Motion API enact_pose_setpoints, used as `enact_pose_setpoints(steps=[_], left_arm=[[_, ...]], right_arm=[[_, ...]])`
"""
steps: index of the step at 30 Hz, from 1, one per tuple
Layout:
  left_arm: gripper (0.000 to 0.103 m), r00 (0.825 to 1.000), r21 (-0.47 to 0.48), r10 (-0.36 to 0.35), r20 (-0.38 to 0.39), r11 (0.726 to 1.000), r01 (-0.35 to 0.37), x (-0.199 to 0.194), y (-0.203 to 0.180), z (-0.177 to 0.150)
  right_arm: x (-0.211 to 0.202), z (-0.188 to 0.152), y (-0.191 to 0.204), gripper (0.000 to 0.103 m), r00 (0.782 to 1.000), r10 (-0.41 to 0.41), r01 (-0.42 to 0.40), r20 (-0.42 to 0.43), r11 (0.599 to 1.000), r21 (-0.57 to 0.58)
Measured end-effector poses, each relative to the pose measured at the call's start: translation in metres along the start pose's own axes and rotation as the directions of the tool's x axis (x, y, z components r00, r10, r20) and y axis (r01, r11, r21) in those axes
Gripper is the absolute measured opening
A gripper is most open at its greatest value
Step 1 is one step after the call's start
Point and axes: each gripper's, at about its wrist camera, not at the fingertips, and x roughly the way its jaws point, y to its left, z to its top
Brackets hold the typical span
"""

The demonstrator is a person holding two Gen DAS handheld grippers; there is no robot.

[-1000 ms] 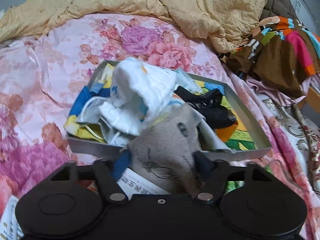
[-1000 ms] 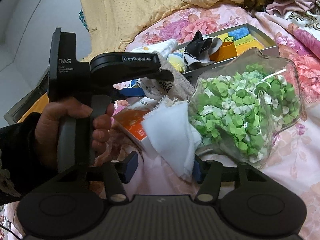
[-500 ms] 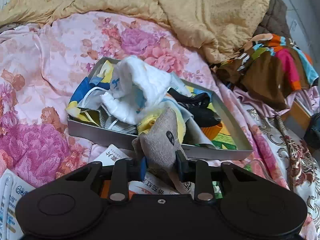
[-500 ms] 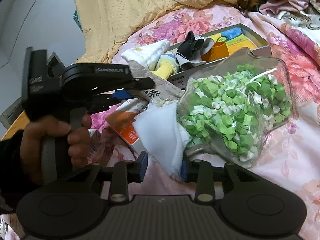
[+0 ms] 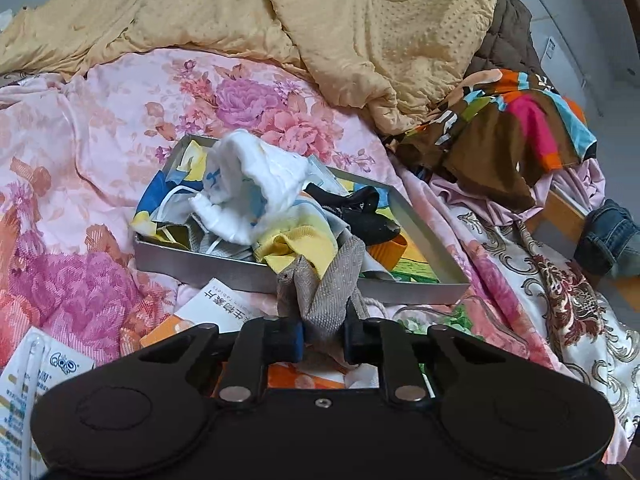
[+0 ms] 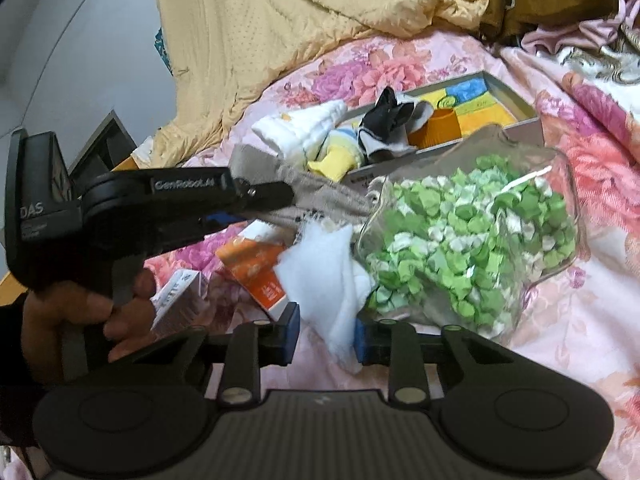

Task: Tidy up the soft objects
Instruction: 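Lift and carry the pouch and white cloth with both tools over the tray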

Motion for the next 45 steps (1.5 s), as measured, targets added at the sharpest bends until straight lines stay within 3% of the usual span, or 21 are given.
enact_pose_setpoints(steps=[4,7,20,30,37,45], left_arm=[[0.017,1.000,0.007,-0.005,-0.004,1.000,0.005,-0.006,-0.002,-0.003],[0.016,1.000,0.002,0.001,-0.003,1.000,-0.001,-0.010,-0.001,-0.003],[0.015,1.000,-0.012,-0.006,0.010,1.000,0.006,-0.029,0.001,-0.004],[0.014,0.998,-0.059,-0.060,0.011,0.996,0.061,-0.039,0.005,0.001],[0.014,0.996,-0.051,-0.084,-0.007,0.995,0.084,-0.046,0.008,-0.002],[0.013,0.994,-0.052,-0.105,0.024,0.993,0.106,-0.058,0.010,0.002]], right_arm=[[0.001,0.001,0.002,0.010,0.999,-0.031,0.031,-0.016,0.999,-0.013],[0.001,0.002,0.003,0.007,0.999,-0.039,0.039,-0.021,0.999,-0.015],[-0.011,0.007,0.009,0.006,0.997,-0.072,0.073,0.035,0.996,-0.049],[-0.026,0.016,0.010,0.006,0.989,-0.086,0.094,0.119,0.994,-0.064],[-0.031,0.024,-0.002,0.006,0.980,-0.126,0.132,0.153,0.991,-0.034],[-0.037,0.033,-0.020,0.006,0.969,-0.162,0.162,0.188,0.987,0.015]])
